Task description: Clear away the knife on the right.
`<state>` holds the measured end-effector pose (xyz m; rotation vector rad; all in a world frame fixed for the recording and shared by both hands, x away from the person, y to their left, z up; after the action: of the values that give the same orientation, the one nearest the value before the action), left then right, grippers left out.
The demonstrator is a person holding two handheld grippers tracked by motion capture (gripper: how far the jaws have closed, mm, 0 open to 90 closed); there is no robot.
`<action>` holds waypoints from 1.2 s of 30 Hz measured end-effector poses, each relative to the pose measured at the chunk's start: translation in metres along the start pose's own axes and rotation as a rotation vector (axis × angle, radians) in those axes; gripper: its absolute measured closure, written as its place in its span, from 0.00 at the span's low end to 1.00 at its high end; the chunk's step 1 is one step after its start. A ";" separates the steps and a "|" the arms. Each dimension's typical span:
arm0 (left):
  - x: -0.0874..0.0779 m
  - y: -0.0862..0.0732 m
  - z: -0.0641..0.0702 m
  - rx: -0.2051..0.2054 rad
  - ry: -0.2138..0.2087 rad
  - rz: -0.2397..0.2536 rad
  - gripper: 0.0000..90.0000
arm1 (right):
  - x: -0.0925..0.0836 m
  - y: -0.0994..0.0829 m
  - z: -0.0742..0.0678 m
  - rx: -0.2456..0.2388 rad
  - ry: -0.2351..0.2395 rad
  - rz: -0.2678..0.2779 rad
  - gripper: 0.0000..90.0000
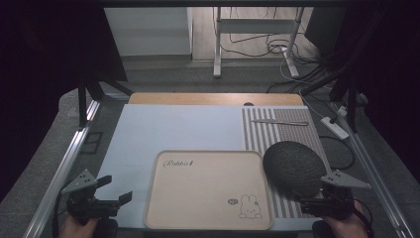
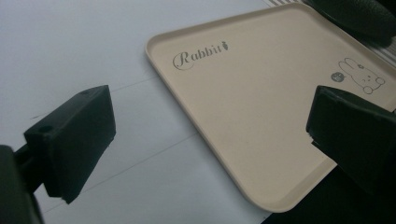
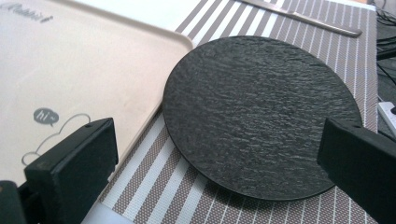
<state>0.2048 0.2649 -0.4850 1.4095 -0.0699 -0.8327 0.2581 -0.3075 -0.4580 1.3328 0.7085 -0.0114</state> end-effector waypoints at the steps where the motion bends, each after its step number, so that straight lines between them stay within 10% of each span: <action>1: 0.000 0.000 0.000 0.001 0.001 -0.001 0.03 | 0.001 0.000 -0.001 -0.006 0.002 -0.007 0.00; 36: 0.001 -0.001 0.000 -0.006 0.008 -0.011 0.03 | 0.012 0.004 0.001 -0.001 0.042 -0.020 0.00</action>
<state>0.2050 0.2647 -0.4858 1.4085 -0.0540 -0.8360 0.2695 -0.3028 -0.4599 1.3286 0.7574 0.0012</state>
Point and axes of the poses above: each handheld gripper's, and its own axes: x roughly forward along the jaws, y roughly out of its top, z roughly to its right, the point moved 4 cm from there along x, roughly forward along the jaws, and after that the axes turned 11 degrees about z, right-handed, at the moved point
